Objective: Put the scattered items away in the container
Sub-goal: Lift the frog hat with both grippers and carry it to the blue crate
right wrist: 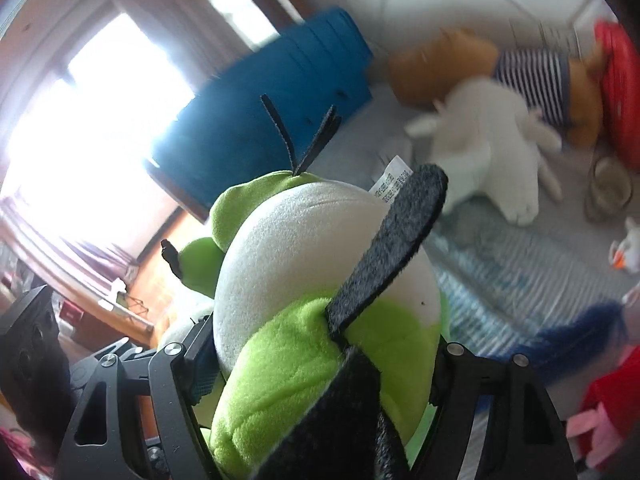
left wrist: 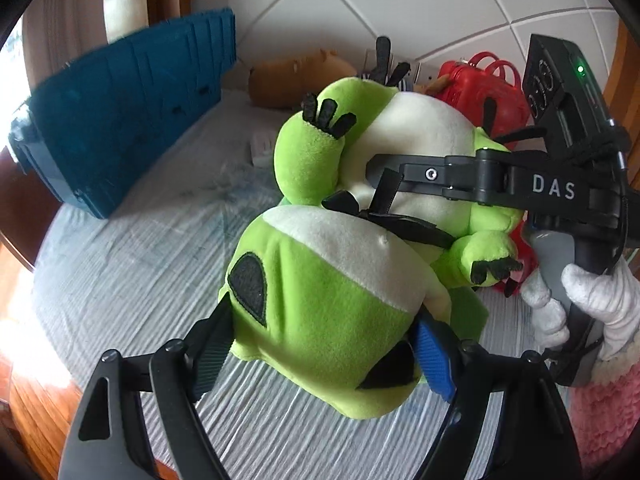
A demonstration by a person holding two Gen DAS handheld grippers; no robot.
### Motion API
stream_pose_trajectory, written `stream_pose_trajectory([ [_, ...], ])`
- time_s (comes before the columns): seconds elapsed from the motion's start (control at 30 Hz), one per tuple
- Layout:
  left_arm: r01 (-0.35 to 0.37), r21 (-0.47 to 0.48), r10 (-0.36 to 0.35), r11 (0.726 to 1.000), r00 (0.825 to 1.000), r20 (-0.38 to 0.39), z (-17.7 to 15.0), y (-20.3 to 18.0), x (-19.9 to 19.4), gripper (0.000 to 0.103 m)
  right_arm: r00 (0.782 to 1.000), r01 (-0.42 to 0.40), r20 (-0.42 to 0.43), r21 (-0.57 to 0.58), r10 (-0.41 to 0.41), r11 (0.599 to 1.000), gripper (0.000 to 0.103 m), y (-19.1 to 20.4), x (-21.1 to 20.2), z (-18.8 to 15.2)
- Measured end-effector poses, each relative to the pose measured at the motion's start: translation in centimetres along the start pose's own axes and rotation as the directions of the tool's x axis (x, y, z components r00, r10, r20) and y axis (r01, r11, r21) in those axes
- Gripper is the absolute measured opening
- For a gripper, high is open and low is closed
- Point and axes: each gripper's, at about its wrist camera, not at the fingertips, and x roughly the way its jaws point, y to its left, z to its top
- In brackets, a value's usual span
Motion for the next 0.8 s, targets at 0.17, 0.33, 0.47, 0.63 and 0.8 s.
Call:
stream_pose_trajectory([
  [0.17, -0.048, -0.015, 0.049, 0.999, 0.997, 0.065, -0.8, 0.1, -4.4, 0.081, 0.997, -0.025, 0.074, -0.114, 0.033, 0.993, 0.076, 4.8, -2.8, -0.1],
  [0.33, -0.071, -0.033, 0.075, 0.997, 0.989, 0.127, -1.4, 1.1, -8.0, 0.081, 0.992, -0.039, 0.112, -0.168, 0.058, 0.985, 0.076, 9.1, -4.4, 0.6],
  [0.47, -0.073, -0.036, 0.078, 0.997, 0.983, 0.167, -1.8, 2.3, -9.9, 0.081, 0.988, -0.025, 0.142, -0.212, 0.057, 0.977, 0.076, 12.2, -5.2, 0.8],
  [0.63, -0.077, -0.022, 0.08, 0.997, 0.975, 0.206, -2.2, 4.2, -12.4, 0.081, 0.981, -0.017, 0.182, -0.225, 0.059, 0.974, 0.076, 15.5, -5.5, 0.7],
  [0.8, -0.065, -0.031, 0.071, 0.997, 0.97, 0.232, -3.3, 6.6, -14.5, 0.081, 0.977, 0.006, 0.205, -0.253, 0.048, 0.967, 0.076, 18.7, -5.4, 0.0],
])
